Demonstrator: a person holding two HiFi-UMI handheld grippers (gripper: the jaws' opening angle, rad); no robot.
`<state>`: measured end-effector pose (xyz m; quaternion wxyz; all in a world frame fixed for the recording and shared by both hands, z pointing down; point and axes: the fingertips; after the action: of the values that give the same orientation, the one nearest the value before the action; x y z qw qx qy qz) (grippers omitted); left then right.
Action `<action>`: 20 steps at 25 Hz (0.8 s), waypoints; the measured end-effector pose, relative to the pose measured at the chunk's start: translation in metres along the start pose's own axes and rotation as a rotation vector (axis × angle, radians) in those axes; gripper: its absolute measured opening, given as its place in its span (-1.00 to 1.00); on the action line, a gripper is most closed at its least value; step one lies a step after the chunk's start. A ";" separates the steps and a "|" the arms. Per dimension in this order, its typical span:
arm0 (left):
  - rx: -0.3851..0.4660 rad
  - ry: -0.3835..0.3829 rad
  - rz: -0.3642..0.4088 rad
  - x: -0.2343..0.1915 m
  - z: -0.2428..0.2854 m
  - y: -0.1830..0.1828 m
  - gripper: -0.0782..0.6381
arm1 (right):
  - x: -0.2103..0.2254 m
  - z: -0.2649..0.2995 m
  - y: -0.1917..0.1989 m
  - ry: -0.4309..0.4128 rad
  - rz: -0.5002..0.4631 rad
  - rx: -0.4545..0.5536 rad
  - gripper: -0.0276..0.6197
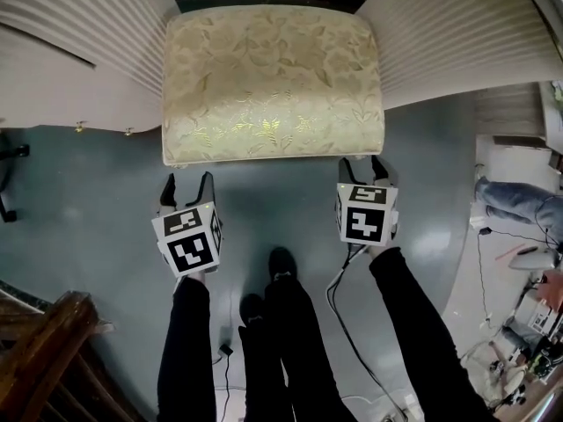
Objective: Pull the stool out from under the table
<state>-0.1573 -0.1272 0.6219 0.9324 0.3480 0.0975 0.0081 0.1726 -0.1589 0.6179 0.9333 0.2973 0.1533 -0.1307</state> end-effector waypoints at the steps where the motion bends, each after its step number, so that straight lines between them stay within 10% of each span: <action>1: -0.009 -0.008 0.005 -0.002 0.004 0.001 0.02 | -0.001 0.004 0.000 0.000 -0.010 -0.003 -0.19; 20: -0.046 -0.060 0.083 -0.025 0.051 -0.009 -0.07 | -0.009 0.037 -0.008 -0.034 -0.069 0.085 -0.12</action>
<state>-0.1724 -0.1692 0.6585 0.9414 0.3305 0.0550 0.0385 0.1691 -0.1858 0.6452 0.9172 0.3291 0.1416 -0.1742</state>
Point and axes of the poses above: the fingertips, and each gripper's own axes: z forward along the fingers, x to its right, y out of its underside, and after that the axes turned 9 degrees about y, right-handed
